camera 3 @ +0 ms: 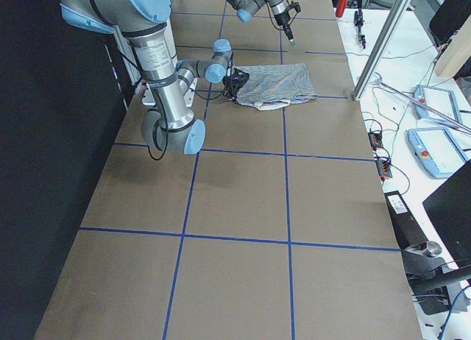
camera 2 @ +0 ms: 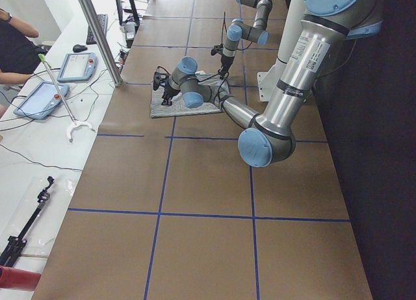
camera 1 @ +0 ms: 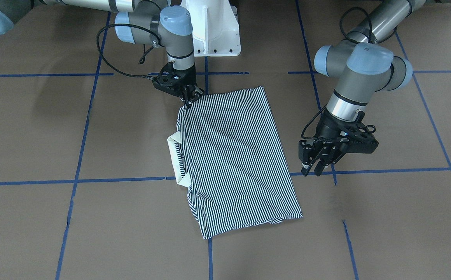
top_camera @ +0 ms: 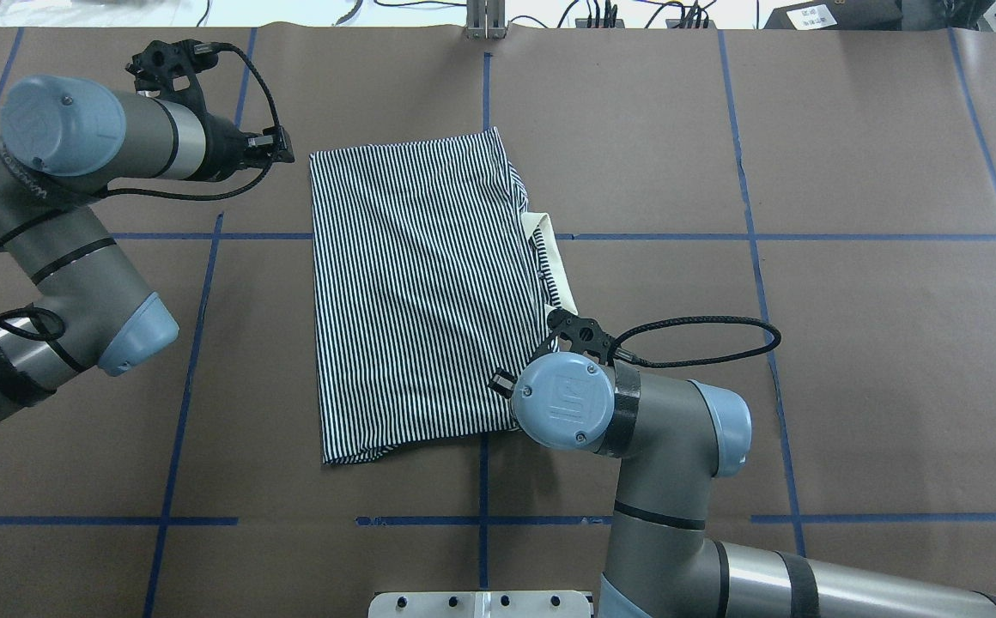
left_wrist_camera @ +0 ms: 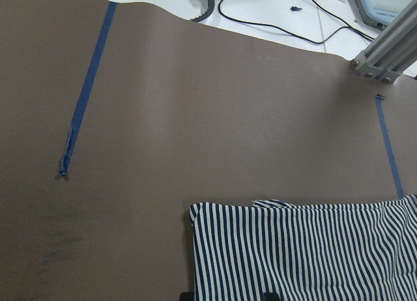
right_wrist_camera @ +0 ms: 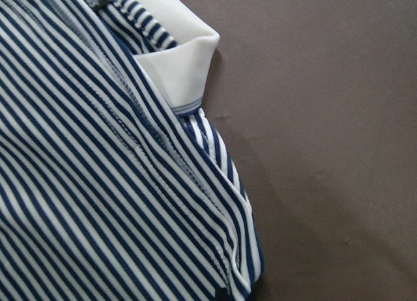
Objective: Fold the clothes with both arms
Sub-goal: 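Lower the left gripper to the shirt's near edge beside the right gripper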
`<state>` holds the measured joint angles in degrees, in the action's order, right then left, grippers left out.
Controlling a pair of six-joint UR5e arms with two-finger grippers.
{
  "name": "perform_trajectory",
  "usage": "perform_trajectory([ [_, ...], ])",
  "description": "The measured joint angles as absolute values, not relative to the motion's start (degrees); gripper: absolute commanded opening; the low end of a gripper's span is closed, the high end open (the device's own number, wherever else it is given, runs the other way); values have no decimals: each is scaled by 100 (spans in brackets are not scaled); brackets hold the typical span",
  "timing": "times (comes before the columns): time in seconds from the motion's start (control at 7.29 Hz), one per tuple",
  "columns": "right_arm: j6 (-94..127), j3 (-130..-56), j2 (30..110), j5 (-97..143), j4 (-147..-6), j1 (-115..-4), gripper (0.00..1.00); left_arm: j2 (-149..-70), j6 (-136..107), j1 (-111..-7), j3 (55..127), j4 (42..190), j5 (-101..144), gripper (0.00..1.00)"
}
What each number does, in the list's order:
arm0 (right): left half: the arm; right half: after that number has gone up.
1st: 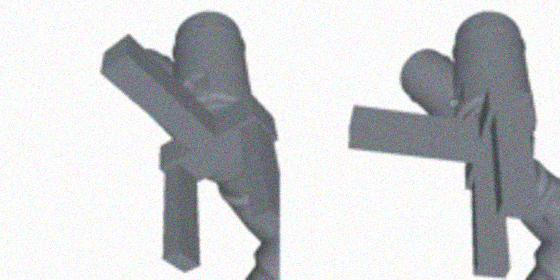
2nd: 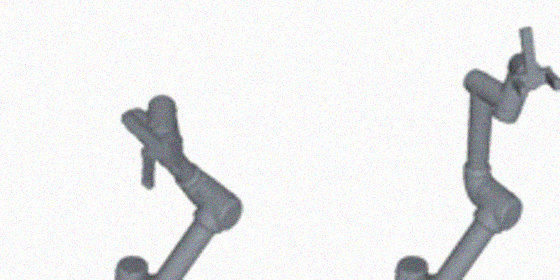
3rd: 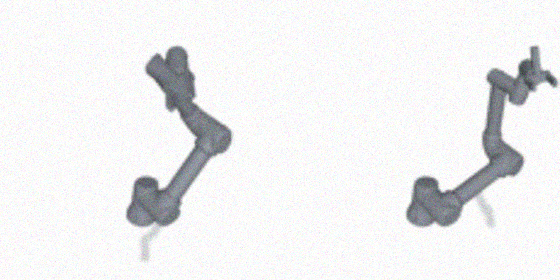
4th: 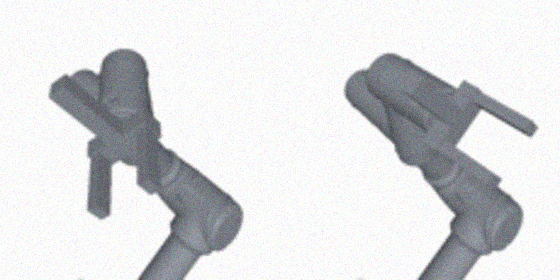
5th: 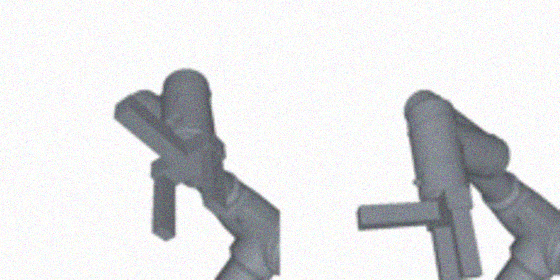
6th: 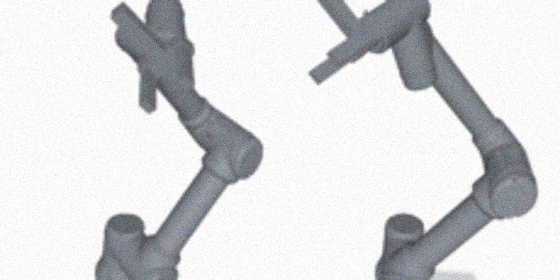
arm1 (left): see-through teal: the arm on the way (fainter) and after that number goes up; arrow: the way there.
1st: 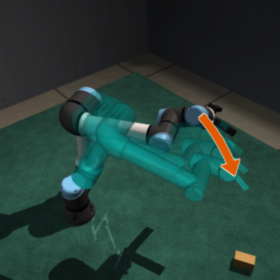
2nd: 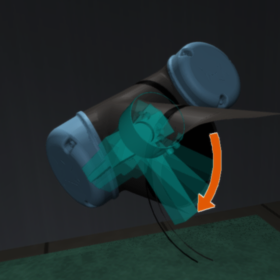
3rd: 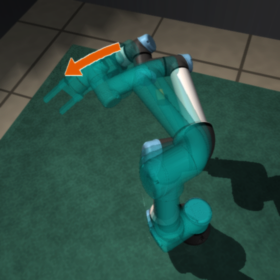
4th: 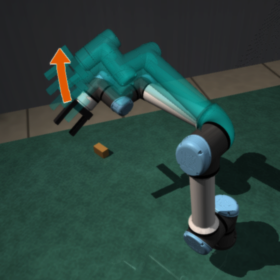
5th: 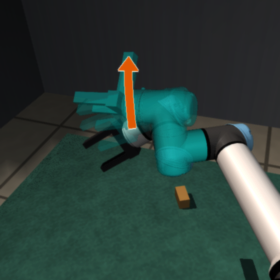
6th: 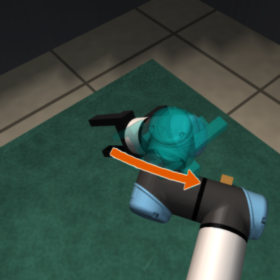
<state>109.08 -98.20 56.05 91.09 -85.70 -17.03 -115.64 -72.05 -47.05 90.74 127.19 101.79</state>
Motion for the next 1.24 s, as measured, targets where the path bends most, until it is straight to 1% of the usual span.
perform_trajectory([
  [0.27, 10902, -9947, 5661, 9093, -8579, -1706, 0, -11499, -7583, -4684, 9238, 12701, 10375, 46],
  [0.41, 10907, -10063, 5744, 9090, -8584, -1717, 0, -11459, -7923, -4609, 9450, 12654, 10428, 46],
  [0.69, 10974, -10483, 6075, 9088, -8592, -1601, 0, -11224, -8846, -4137, 10215, 12343, 10408, 47],
  [0.96, 11283, -10895, 6336, 9072, -8601, -1313, 0, -10633, -9925, -3236, 11340, 11955, 10046, 47],
  [1.1, 11372, -10970, 6372, 9057, -8603, -1214, 0, -10459, -10367, -2741, 11738, 11650, 9724, 41],
  [1.24, 11407, -10999, 6392, 9042, -8604, -1158, 0, -10386, -10678, -2372, 11962, 11352, 9488, 42],
])
